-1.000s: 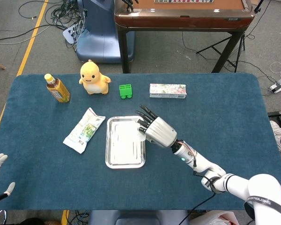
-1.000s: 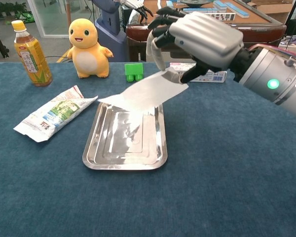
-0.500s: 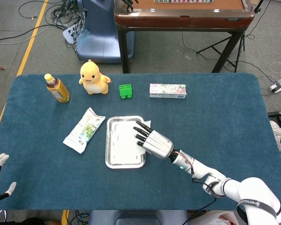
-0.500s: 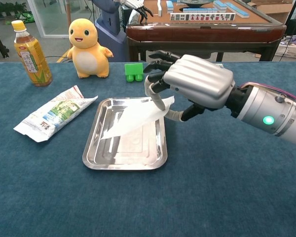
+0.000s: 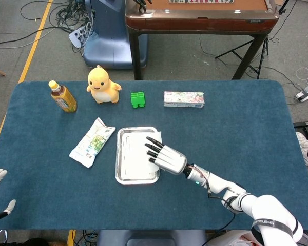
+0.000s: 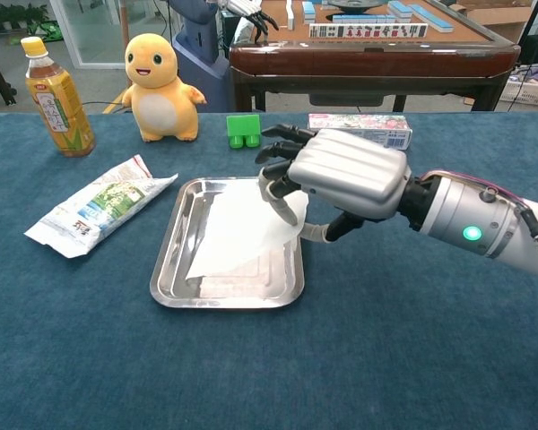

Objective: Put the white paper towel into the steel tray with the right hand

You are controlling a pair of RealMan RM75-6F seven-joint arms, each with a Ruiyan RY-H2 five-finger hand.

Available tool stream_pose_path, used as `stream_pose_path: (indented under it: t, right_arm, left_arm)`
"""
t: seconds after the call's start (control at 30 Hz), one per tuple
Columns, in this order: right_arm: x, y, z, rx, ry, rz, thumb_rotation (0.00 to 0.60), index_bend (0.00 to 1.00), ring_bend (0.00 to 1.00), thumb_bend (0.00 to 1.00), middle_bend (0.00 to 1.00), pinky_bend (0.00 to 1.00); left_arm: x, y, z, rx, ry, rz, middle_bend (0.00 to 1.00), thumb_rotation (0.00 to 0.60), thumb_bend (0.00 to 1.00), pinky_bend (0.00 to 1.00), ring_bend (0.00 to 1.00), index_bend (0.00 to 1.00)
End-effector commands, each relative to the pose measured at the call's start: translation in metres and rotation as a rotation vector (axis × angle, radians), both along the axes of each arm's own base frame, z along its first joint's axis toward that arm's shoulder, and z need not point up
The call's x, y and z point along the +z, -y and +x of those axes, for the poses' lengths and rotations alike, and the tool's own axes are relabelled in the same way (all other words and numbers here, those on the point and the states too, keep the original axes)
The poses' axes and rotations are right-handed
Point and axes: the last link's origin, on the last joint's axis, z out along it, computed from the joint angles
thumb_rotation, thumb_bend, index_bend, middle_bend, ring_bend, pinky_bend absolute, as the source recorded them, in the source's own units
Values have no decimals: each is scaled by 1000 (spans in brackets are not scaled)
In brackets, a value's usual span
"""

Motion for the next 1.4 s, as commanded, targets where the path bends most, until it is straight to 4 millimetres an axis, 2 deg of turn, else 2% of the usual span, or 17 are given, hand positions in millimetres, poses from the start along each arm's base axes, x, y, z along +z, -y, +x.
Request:
stream_pose_path:
  t: [0.03, 0.4, 1.0, 1.4]
  right_arm:
    - [-3, 0, -1, 2, -9, 11, 600, 635, 153, 449, 367, 47]
    - [-8, 6, -3, 10, -42, 24, 600, 635, 153, 449, 368, 47]
    - [-18, 15, 9, 47, -58, 39, 600, 635, 153, 449, 368, 47]
    - [-23, 16, 10, 29, -61, 37, 600, 632, 153, 425, 368, 48]
  left_arm:
    - [0, 0, 0, -1, -1, 0, 115, 600, 246, 58, 145, 127]
    - [0, 0, 0, 3, -3, -1, 116, 600, 246, 58, 145, 127]
    - [0, 0, 1, 12, -11, 8, 115, 600, 246, 58, 145, 127]
    - [1, 1, 0, 11, -11, 9, 116, 600, 246, 58, 146, 128]
